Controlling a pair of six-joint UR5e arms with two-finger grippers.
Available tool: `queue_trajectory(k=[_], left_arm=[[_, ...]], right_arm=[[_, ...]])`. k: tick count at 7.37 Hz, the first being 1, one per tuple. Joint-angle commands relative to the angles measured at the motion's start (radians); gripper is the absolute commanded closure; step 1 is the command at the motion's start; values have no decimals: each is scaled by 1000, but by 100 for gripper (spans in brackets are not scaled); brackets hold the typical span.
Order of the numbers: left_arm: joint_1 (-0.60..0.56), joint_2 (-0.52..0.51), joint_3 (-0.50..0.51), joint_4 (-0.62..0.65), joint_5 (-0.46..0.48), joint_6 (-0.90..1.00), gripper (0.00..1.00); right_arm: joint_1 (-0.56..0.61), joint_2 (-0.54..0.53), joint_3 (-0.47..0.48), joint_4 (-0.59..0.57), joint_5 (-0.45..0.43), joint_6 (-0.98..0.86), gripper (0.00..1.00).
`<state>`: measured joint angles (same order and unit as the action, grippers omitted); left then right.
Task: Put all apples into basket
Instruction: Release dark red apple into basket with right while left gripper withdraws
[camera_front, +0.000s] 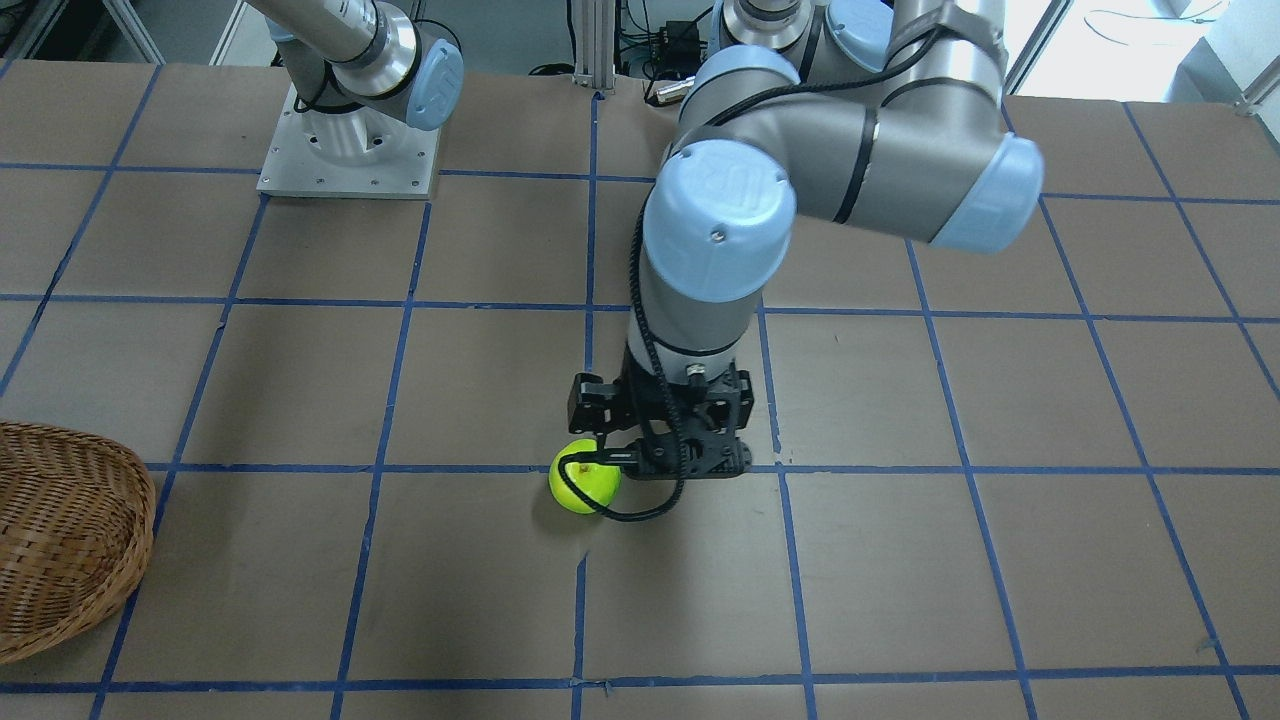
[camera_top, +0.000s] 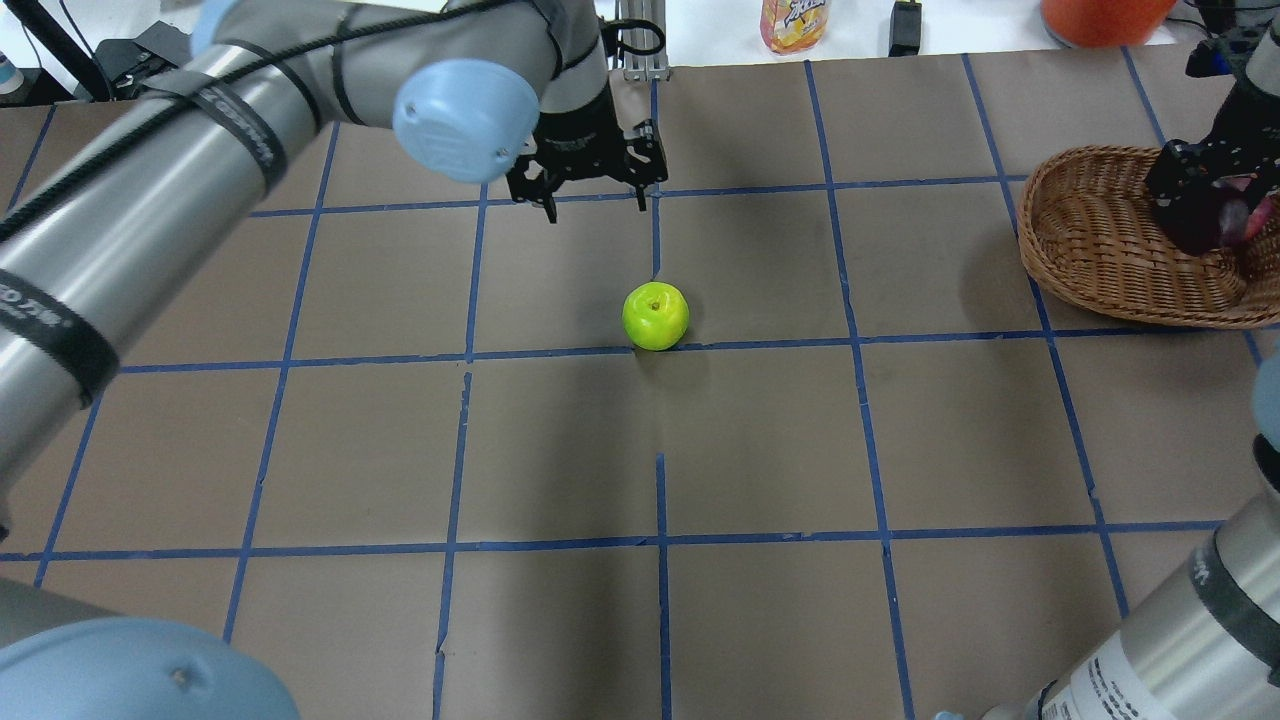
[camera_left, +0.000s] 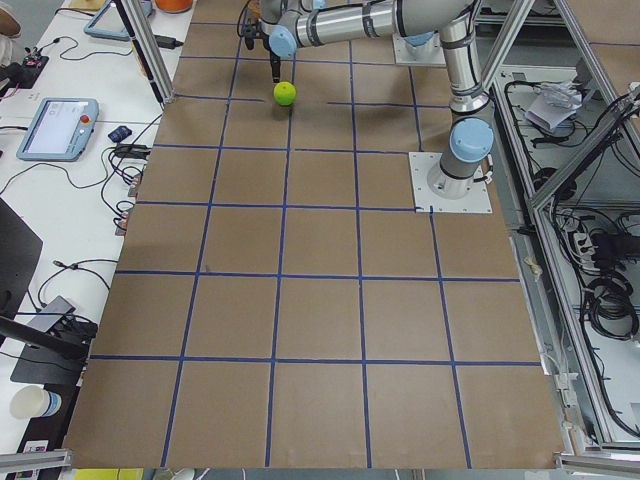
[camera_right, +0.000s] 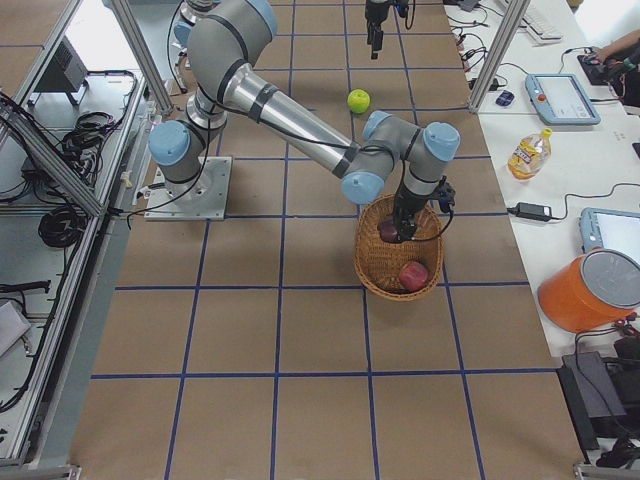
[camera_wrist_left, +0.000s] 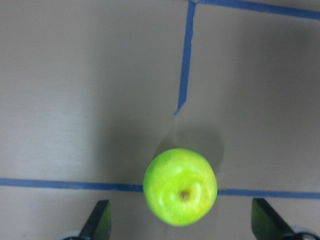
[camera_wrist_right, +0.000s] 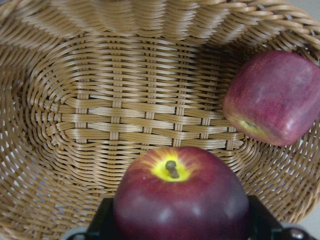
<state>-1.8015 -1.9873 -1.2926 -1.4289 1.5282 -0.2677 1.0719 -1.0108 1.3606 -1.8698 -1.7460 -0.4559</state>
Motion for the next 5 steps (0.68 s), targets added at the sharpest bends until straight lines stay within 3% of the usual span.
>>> queue_trajectory(k=[1,2,3,5], left_arm=[[109,129,21,-199,55,285,0],[161,169,7,-228,53,335,0],[232,220,-51,-228,50,422,0],[249,359,-208,-211,56,400,0]], right_arm=[[-15,53,2,-69,2,0,56],[-21,57,2,-71,9,8,14],[-23,51,0,-65,11,13,0],[-21,14,-14,-46,8,13,0]])
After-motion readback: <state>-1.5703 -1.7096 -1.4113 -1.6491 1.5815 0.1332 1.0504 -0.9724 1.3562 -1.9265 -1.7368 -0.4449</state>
